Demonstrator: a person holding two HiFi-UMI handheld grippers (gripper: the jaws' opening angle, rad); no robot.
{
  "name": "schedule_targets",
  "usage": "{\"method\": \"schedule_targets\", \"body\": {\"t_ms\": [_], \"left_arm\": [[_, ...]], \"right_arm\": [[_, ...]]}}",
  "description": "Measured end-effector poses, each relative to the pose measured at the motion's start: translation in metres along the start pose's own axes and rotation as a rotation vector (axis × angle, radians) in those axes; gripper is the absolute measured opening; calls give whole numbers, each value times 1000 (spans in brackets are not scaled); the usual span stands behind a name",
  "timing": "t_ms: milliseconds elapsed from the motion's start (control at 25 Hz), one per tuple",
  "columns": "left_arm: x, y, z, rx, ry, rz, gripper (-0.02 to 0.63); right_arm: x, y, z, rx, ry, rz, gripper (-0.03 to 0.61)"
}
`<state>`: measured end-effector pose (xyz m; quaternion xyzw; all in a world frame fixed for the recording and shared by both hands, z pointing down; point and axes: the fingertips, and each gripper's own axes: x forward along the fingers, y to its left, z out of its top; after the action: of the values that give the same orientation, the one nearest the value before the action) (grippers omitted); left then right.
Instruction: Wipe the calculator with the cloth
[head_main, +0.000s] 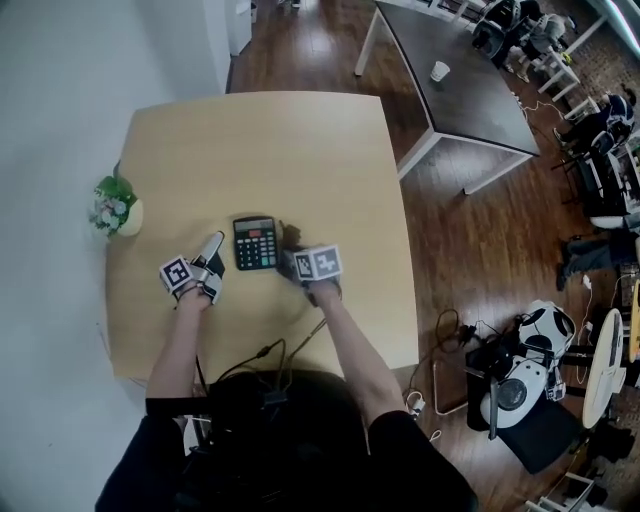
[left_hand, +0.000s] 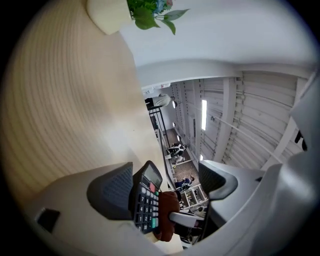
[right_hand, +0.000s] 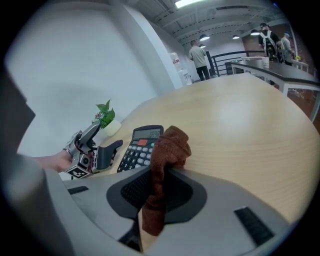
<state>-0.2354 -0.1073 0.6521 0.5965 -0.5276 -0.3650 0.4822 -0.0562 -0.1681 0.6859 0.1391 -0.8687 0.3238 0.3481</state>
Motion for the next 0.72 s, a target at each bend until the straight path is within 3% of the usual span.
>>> {"method": "schedule_targets", "body": {"t_ms": [80, 200, 320, 520, 640, 720], "left_arm": [[-14, -5, 5, 43, -1, 32, 408], [-15, -46, -2, 104, 0, -82, 408], [-39, -74, -32, 69, -13, -142, 408], [-83, -91, -82, 1, -69, -173, 408], [-102, -108, -102, -35, -96, -208, 399], [-116, -131, -109, -37, -121, -257, 376]], "right_arm": [[-13, 4, -7, 27, -32, 20, 64], [-39, 5, -15, 106, -107, 48, 64], [-60, 12, -47, 229, -160, 103, 64], [-82, 16, -99, 395, -189, 178, 64], [-92, 23, -103, 452, -220, 241, 64], [-102, 38, -95, 506, -272, 331, 64]]}}
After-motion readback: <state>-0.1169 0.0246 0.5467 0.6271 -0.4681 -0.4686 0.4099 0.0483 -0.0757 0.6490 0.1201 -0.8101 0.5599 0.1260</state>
